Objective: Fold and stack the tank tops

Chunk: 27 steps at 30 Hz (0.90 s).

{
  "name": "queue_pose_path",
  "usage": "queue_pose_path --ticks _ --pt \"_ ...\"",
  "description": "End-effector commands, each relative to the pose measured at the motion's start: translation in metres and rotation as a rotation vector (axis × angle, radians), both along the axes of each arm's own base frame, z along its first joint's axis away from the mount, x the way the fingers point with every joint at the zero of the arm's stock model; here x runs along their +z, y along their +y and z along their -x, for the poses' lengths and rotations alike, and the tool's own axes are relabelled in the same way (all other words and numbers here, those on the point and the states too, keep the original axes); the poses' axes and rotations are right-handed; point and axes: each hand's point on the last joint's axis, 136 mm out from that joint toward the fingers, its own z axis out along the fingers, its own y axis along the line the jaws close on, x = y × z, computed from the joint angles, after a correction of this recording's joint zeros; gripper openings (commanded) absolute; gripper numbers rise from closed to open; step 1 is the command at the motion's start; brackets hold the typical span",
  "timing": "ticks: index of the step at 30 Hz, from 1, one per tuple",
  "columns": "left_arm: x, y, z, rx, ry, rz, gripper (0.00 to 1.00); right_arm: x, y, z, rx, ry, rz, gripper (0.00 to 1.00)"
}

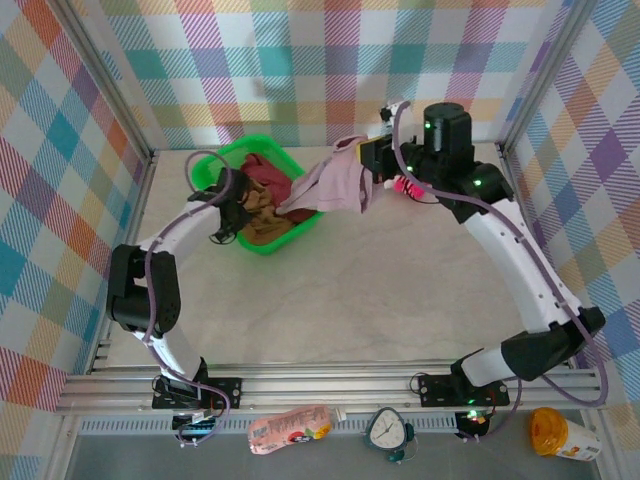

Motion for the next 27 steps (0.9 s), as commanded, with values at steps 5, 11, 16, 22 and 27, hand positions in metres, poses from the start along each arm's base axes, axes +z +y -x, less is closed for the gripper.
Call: queue_pose_path --ticks 5,11,16,22,27 --pt "0.002 0.082 0.000 0.249 0.025 -0.058 0.00 0.016 -0.008 0.027 0.041 -0.001 -0.048 0.00" --pt "-0.014 0.087 -0.006 0.512 -0.045 0.040 0.00 0.048 -0.016 0.043 0.042 -0.073 -0.117 0.00" --pt "-0.030 0.069 -0.036 0.585 -0.100 0.134 0.00 0.021 -0.005 0.044 0.095 0.045 -0.124 0.00" --pt "-0.029 0.046 -0.076 0.549 -0.088 0.177 0.04 -0.020 0.020 0.033 0.145 0.192 -0.220 0.00" --pt "-0.029 0.025 -0.102 0.487 -0.129 0.268 0.22 -0.082 0.054 0.026 0.216 0.335 -0.207 0.00"
